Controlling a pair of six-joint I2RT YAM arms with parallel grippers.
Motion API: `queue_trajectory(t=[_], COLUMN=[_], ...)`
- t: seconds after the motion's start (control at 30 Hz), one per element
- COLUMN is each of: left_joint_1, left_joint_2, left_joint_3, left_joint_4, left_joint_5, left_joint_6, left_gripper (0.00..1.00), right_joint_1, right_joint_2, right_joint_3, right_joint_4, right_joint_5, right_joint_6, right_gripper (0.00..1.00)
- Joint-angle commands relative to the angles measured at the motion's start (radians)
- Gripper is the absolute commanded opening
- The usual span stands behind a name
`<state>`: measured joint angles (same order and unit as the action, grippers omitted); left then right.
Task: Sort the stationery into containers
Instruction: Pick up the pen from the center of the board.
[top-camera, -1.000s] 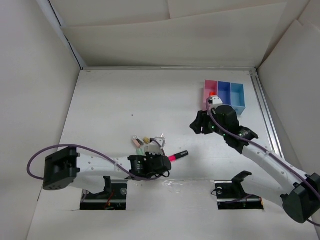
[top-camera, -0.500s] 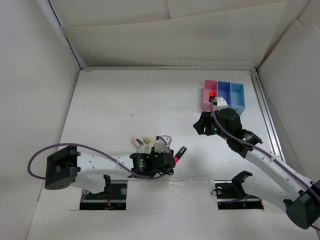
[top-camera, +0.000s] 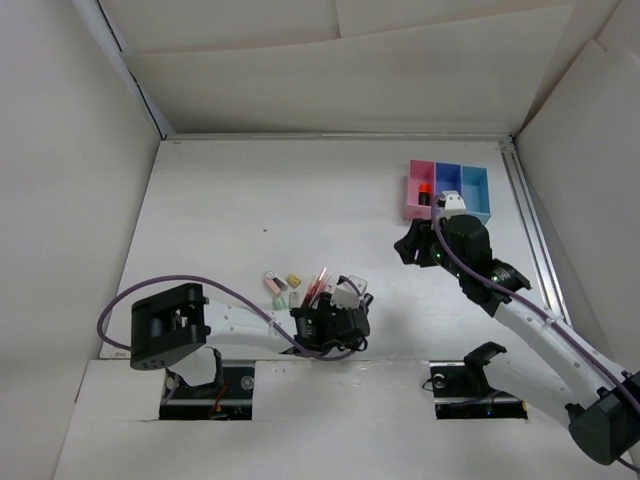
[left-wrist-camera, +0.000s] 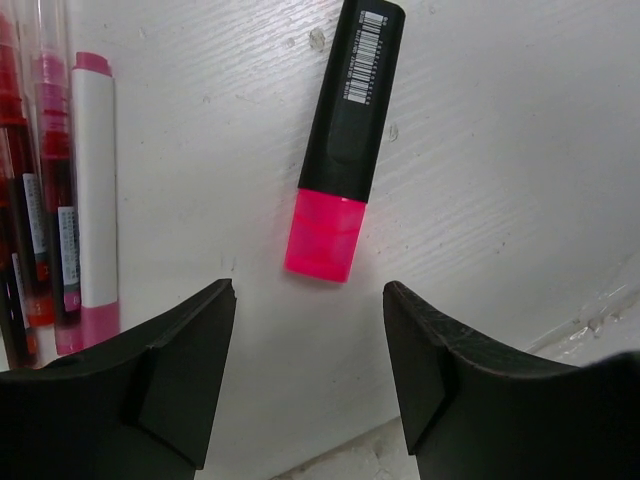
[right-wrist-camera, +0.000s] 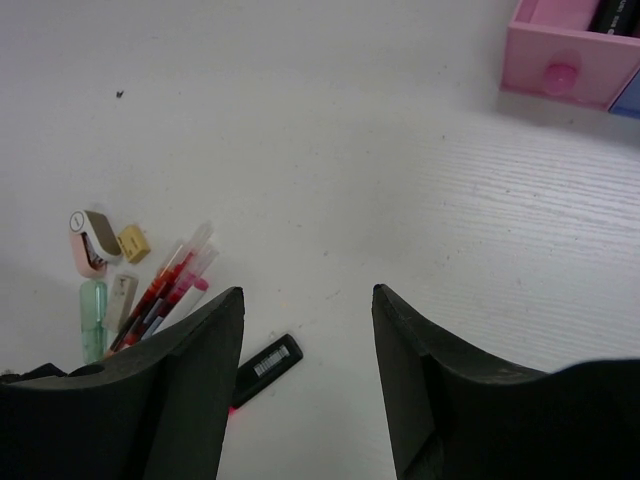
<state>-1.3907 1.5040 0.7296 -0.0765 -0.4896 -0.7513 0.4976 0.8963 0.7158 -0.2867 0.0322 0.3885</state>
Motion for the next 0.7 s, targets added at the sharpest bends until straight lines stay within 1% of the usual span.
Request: queue_trajectory(t=[0.0, 0.2, 0.33, 0.4, 0.53, 0.6, 0.67], left_joint_1=[-0.002, -0.002, -0.002, -0.002, -0.002, -0.002, -0.002], left_joint_2=[0.009, 0.079, 0.100, 0.111, 0.143, 0.154, 0.163], left_joint_3=[0.042, 0.073, 0.073, 0.073, 0.063, 0.063, 0.063], left_joint_4=[0.056, 0.066, 0.087, 0.087, 0.087, 0.087, 0.087], left_joint_5=[-0.024, -0.044, -0.044, -0.053, -0.063, -0.063, -0.075], left_joint_6=[0.058, 0.102, 0.112, 0.112, 0.102, 0.102, 0.093], left_gripper=[0.57, 0.57, 0.49, 0.48, 0.42, 0.36, 0.35], right_joint_1=[-0.005, -0.014, -0.024, -0.033, -0.033, -0.033, -0.033], right_joint_2=[-0.013, -0.013, -0.013, -0.013, -0.013, -0.013, -0.022], right_joint_3=[0.001, 0.001, 0.001, 0.001, 0.001, 0.001, 0.001], right_joint_4=[0.037, 0.046, 0.046, 0.046, 0.046, 0.055, 0.055], right_joint_5=[-0.026, -0.026, -0.026, -0.037, -0.046, -0.046, -0.046], right_joint_6=[-0.004, -0.013, -0.013, -0.022, -0.022, -0.022, -0.022], right_gripper=[0.59, 0.59, 0.59, 0.59, 0.59, 0.59, 0.59])
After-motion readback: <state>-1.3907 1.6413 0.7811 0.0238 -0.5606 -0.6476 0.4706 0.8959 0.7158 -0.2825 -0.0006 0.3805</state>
